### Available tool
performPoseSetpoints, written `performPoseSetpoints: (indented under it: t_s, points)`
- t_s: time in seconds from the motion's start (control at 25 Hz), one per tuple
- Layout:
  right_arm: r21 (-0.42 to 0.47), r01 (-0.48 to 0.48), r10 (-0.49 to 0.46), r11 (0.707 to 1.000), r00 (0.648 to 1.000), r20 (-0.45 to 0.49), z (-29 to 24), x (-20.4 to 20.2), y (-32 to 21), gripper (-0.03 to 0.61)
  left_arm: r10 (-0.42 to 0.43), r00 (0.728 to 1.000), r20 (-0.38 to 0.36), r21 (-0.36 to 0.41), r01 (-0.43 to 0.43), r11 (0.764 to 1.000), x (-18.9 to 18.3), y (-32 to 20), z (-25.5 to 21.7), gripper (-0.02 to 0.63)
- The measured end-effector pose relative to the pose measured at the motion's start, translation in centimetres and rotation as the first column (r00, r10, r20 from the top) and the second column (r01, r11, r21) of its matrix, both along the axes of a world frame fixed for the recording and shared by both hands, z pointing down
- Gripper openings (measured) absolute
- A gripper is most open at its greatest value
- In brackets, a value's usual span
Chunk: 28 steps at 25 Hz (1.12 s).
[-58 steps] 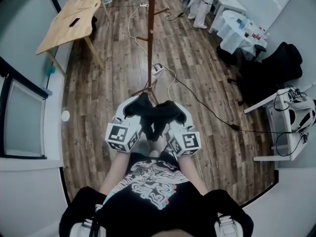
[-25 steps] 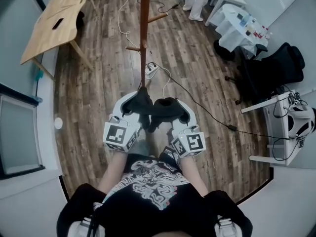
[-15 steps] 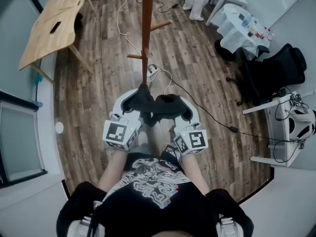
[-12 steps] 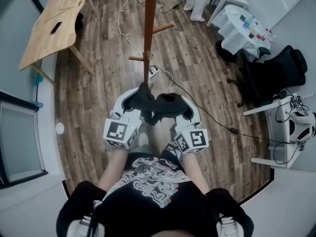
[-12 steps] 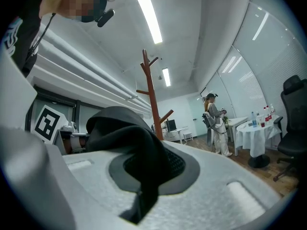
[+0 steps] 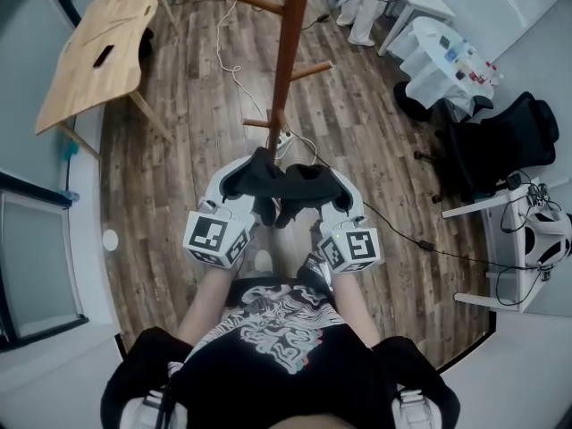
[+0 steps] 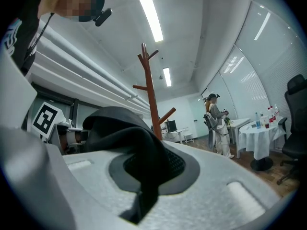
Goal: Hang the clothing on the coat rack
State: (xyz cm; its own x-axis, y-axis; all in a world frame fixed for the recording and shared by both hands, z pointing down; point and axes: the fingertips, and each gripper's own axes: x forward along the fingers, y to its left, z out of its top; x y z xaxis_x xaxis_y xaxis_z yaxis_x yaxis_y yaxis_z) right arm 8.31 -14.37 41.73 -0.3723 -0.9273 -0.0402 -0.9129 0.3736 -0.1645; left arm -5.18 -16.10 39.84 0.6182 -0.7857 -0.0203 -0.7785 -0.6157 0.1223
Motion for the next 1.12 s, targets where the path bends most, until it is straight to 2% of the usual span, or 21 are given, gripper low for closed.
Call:
performPoseSetpoints:
  t_s: [0.48, 0.92, 1.12]
  points:
    - [0.021, 0.01, -0.009, 1.0, 0.999, -0.041, -0.4, -0.7, -4.5, 0.018, 0.016, 1.0, -0.006, -0.007, -0.016, 1.0, -0.9, -4.5, 0.3, 0.003]
    - [0.018, 0.045, -0.044, 0.999, 0.998, -0.043, -1.0, -1.3, -6.8, 0.018, -0.011, 1.0, 0.006, -0.001, 0.011, 1.0, -1.4, -6.9, -0.2, 0.003]
    - [0.017, 0.03, -0.029, 0.999, 0.998, -0.047, -1.2, -0.8, -8.0, 0.018, -0.019, 1.0, 0.013, 0.013, 0.018, 1.0, -1.3, -7.6, -0.9, 0.003]
